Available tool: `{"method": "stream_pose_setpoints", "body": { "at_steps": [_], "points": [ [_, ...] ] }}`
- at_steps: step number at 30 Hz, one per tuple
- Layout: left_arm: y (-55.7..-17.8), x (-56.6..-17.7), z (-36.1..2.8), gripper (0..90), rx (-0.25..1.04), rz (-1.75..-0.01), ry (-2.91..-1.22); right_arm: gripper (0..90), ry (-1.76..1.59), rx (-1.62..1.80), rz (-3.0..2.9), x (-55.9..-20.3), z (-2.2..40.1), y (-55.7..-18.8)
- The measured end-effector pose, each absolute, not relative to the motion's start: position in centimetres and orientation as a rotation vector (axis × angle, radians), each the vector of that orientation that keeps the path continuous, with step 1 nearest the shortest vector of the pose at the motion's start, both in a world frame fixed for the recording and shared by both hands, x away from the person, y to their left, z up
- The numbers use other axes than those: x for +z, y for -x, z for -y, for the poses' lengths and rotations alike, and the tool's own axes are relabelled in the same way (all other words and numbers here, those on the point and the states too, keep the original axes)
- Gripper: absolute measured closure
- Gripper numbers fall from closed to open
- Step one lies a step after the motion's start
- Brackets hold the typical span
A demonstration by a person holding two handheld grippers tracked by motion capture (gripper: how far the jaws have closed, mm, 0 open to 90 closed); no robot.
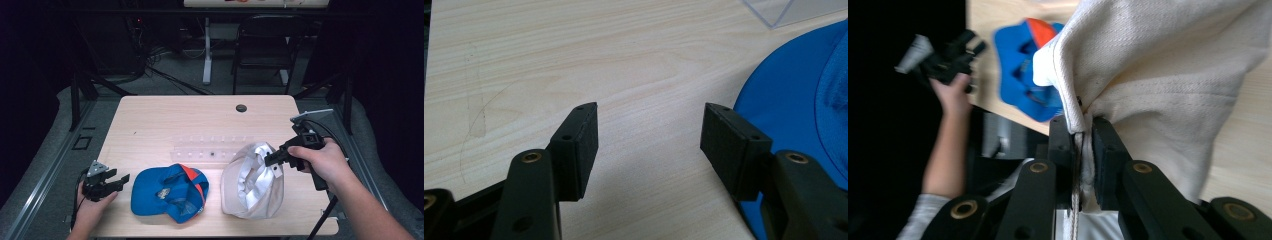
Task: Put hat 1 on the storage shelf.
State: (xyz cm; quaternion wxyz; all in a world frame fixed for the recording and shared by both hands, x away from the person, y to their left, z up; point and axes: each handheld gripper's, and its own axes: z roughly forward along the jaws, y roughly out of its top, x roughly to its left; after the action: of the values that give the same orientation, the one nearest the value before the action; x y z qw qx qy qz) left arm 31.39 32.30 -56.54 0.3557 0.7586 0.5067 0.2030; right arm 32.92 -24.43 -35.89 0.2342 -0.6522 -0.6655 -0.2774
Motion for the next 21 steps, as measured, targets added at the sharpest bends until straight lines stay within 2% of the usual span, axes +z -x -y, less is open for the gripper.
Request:
{"method": "stream_pose_setpoints", "body": {
  "at_steps": [21],
  "points": [
    [-31.4, -56.5, -32.3, 40.7, 0.529, -1.308, -1.952, 81.3, 1.705, -1.147, 1.578, -33.6, 24.7, -33.2]
  ]
}}
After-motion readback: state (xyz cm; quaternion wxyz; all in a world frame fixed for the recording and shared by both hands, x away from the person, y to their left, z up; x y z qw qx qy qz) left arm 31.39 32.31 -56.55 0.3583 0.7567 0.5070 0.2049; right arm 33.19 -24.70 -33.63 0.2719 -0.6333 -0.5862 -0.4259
